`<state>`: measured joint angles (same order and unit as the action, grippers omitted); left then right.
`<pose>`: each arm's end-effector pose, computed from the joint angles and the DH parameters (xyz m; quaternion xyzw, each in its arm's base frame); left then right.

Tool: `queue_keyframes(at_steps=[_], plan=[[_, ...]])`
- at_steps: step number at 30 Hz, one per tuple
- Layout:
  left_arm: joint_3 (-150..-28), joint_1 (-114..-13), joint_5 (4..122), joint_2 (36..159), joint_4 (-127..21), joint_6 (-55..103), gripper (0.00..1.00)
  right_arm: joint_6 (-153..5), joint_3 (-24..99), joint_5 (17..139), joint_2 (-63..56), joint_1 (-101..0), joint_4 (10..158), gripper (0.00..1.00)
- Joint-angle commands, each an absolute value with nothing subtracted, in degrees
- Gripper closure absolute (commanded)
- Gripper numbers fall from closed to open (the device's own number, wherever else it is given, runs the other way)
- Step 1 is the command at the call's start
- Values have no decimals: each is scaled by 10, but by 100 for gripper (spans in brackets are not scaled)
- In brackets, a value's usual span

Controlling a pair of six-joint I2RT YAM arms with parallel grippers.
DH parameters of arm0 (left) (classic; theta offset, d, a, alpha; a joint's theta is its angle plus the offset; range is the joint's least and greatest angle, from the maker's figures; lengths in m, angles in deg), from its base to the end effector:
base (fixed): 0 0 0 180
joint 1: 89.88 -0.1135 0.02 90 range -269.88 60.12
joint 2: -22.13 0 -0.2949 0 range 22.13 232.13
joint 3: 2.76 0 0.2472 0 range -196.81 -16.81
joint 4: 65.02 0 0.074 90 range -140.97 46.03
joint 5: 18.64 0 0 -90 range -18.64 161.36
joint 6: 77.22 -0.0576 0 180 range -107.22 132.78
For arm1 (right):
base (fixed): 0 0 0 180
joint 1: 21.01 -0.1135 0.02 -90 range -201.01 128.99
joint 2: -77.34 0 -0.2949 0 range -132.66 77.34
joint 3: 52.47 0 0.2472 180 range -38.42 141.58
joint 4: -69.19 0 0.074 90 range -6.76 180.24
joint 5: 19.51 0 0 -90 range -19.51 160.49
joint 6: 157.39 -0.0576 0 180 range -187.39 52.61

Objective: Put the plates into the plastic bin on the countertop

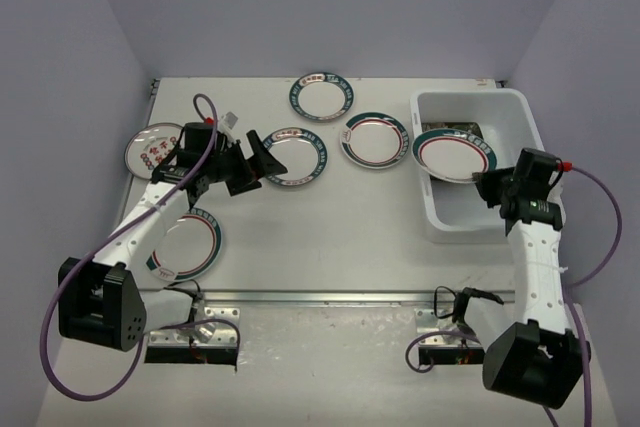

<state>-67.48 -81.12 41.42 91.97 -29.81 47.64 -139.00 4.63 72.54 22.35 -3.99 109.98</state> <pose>0.2516 -0.0679 0.2881 -0.0923 0.8786 -0.3684 0.2896 0.1924 -0.0567 0.2819 0.6241 0.6503 0.2129 0.3774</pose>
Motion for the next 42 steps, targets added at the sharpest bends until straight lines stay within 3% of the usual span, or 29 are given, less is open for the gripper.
queue_keyframes(at_steps=[1, 14, 18, 22, 23, 24, 26, 32, 39, 42], plan=[[-674, -811, 415, 894, -310, 459, 0, -1626, 4, 555, 190, -39, 1028, 100], [-669, -811, 380, 901, -338, 463, 0, -1531, 12, 532, -7, -43, 819, 100], [-676, -811, 383, 894, -333, 458, 0, -1492, 25, 575, -66, -43, 751, 88], [-683, -811, 382, 896, -313, 448, 0, -1462, 58, 617, -102, -46, 739, 52], [-684, -811, 384, 895, -310, 446, 0, -1452, 88, 626, -115, -49, 771, 37], [-683, -811, 386, 894, -309, 446, 0, -1444, 110, 633, -124, -51, 800, 28], [-681, -811, 391, 891, -309, 447, 0, -1432, 142, 647, -138, -55, 857, 17], [-680, -811, 432, 899, -288, 450, 0, -1452, 116, 690, -100, -59, 944, 1], [-693, -822, 538, 934, -252, 456, 0, -1420, 78, 690, 8, -69, 1032, 1], [-707, -835, 560, 962, -265, 466, 0, -1380, 87, 748, 65, -69, 1036, 1]])
